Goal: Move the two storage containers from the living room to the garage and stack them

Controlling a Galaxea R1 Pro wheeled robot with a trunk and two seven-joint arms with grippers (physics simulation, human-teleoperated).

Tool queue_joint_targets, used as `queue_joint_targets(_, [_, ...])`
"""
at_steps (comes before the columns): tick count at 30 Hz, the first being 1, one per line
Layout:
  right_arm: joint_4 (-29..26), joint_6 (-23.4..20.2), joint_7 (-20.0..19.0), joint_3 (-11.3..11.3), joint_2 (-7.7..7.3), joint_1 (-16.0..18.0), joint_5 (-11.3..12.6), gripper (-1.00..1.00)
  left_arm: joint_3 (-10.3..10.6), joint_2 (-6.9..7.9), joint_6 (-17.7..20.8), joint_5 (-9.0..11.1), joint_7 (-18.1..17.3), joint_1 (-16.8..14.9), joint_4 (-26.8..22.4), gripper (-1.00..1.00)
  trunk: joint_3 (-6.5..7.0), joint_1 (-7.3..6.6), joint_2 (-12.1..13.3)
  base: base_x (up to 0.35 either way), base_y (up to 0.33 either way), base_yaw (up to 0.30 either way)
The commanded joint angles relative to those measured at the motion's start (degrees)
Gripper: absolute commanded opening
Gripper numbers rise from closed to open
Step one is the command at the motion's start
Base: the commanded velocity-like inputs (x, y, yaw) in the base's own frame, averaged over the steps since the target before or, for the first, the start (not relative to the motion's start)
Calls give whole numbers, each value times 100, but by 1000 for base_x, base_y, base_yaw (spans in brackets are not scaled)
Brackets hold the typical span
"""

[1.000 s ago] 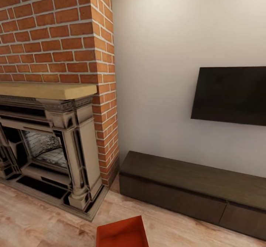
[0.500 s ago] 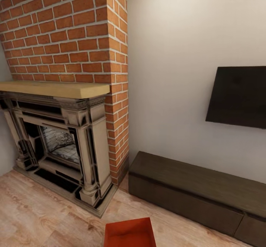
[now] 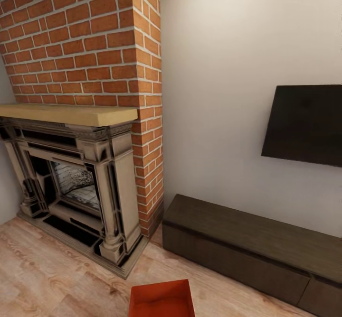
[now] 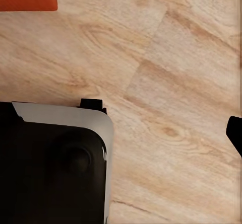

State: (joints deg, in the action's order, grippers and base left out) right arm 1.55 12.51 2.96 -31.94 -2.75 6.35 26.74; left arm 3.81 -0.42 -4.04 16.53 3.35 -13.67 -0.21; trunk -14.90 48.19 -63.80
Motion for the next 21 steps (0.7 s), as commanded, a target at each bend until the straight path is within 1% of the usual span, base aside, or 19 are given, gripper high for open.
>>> queue_joint_targets(1, [16, 29, 3, -49, 3, 7, 41, 100, 41, -2, -18, 43, 17, -4, 4, 100, -7, 0, -3, 0, -27, 0])
queue_joint_targets(8, [17, 31, 3, -49, 3, 7, 42, 100, 41, -2, -18, 43, 17, -4, 4, 100, -7, 0, -3, 0, -14, 0])
queue_joint_targets(13, [17, 32, 3, -49, 3, 7, 42, 100, 41, -3, -18, 43, 17, -4, 4, 100, -7, 0, -3, 0, -182, 0])
queue_joint_targets(16, [17, 32, 3, -49, 3, 7, 42, 100, 41, -2, -18, 43, 17, -4, 4, 100, -7, 0, -3, 0, -103, 9])
queue_joint_targets(21, [19, 32, 3, -49, 3, 7, 39, 100, 41, -2, -18, 43, 17, -4, 4, 100, -7, 0, -3, 0, -26, 152])
